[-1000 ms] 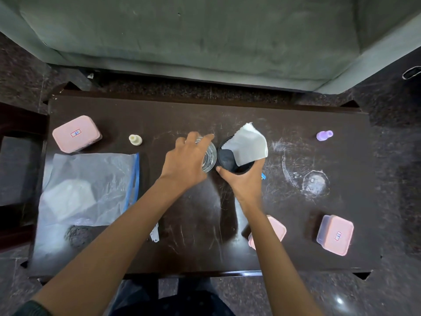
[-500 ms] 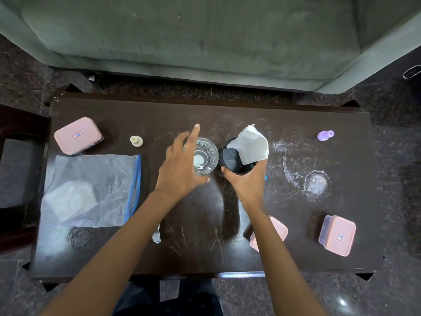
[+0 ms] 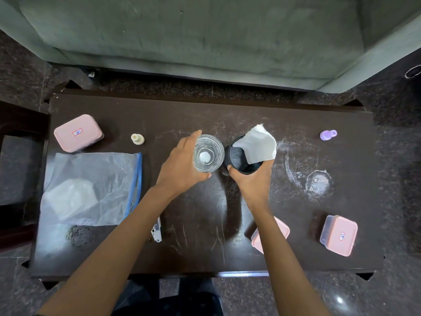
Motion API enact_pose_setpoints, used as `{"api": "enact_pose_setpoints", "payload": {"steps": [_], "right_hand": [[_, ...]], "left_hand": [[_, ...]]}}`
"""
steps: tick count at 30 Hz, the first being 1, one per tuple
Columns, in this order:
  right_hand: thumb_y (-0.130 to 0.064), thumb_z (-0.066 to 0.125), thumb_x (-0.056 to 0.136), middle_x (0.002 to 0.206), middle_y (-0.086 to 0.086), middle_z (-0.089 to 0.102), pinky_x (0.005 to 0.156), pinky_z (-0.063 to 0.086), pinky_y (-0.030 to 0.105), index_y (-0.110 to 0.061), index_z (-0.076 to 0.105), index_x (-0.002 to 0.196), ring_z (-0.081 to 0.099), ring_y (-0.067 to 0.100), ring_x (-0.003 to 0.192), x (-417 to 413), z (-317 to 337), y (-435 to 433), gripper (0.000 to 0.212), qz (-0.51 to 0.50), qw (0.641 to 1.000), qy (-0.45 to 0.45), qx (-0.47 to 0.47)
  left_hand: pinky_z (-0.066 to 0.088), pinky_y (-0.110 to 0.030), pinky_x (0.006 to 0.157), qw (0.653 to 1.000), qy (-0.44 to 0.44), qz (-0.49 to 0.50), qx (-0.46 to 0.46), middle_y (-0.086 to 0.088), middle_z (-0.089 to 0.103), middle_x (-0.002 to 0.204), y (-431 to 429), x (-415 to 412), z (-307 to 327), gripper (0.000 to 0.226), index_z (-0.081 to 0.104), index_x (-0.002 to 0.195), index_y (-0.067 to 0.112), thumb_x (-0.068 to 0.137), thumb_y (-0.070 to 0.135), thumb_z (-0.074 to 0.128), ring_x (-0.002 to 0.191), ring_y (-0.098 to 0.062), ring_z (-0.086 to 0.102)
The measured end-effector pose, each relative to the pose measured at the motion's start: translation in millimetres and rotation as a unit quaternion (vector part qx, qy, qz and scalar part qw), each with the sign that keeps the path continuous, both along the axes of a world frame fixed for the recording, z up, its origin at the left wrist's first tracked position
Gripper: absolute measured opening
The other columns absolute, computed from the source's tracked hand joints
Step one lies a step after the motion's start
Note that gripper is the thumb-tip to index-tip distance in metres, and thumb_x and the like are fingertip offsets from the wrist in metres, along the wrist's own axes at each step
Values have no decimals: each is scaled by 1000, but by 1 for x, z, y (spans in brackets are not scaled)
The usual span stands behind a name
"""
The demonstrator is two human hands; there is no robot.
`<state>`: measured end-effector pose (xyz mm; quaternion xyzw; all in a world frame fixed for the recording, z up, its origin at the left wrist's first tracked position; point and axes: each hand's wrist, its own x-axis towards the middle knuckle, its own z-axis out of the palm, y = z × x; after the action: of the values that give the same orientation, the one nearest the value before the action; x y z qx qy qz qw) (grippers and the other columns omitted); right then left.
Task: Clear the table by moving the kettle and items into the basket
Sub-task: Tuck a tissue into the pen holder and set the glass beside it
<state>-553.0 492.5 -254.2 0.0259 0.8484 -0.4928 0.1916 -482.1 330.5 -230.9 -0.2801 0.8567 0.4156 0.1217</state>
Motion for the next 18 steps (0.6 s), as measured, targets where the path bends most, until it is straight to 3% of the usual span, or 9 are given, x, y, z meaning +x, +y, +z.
{"api": "enact_pose_setpoints", "payload": {"steps": [8,13,15,18], "right_hand": [[-24,82,57,132,1,48,104,41,35,-22,28,135,49,16,121,1,0,7,95,26,1000,1,4],[-6,81,64,140,7,32,99,44,32,-15,14,146,46,16,118,13,10,20,106,18,999,1,26],[0,76,69,132,10,35,91,50,36,-11,22,143,54,21,106,29,16,24,93,-52,998,15,27],[-10,66,75,104,12,50,85,48,51,-12,52,113,57,31,86,74,14,21,41,-103,988,66,94]], "left_hand": [[44,-50,99,1000,12,2,6,0,33,146,3,5,1,116,-4,147,33,67,33,80,132,-23,37],[34,-45,103,999,20,13,28,0,27,149,-5,24,6,122,-10,147,35,65,40,81,138,-25,26],[31,-43,107,999,23,15,30,0,27,150,-14,36,9,120,-8,146,37,64,44,80,138,-24,26],[28,-34,109,998,36,37,26,2,34,147,-38,58,10,101,13,147,35,69,43,76,136,-18,30]]}}
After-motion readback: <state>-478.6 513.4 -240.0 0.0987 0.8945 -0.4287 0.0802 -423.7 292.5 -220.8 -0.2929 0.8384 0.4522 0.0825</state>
